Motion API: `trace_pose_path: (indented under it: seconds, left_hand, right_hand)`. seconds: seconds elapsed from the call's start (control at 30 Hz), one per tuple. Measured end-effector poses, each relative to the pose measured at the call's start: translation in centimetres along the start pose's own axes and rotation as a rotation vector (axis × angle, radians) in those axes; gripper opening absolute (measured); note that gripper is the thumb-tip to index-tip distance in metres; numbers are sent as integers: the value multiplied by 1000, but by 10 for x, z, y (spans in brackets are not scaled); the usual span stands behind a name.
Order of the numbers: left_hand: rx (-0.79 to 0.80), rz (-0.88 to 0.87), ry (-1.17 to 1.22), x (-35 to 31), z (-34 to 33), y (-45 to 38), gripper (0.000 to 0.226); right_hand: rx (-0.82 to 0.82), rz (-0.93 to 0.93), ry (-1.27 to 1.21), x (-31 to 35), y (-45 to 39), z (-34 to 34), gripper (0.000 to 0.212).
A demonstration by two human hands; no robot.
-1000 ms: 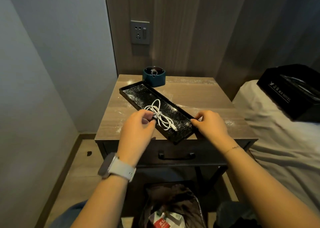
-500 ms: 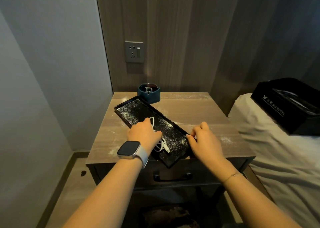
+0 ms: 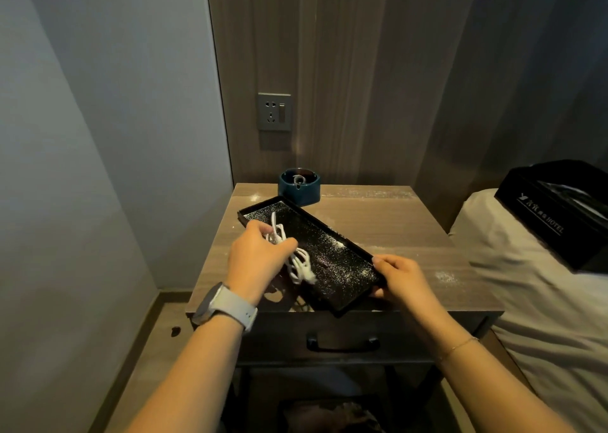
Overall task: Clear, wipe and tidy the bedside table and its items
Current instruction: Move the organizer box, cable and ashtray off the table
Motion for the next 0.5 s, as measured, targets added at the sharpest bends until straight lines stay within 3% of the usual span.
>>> trace_pose_path:
  seconds: [0.17,0.43,0.5]
  left_hand:
    - [-52,65,98,31,32,2,32]
    - [72,50,-439,57,24,-15,39]
    - [3,-17,-418,50,24,-14,40]
  right_hand:
    - [-50,43,-92,-5,8,2,27]
    - [-81,81,-146,-6,21,20,23]
    - [-85,78,-156,-7,24,27,22]
Point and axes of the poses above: each hand's wrist, its own y-axis away from the middle knuckle, its own z-axis out of the back of the hand, x = y × z, the point moved 7 cm from there along -y, towards the middle knuckle, and after that the axes turned 2 degrees about x, right-handed, at the moved point
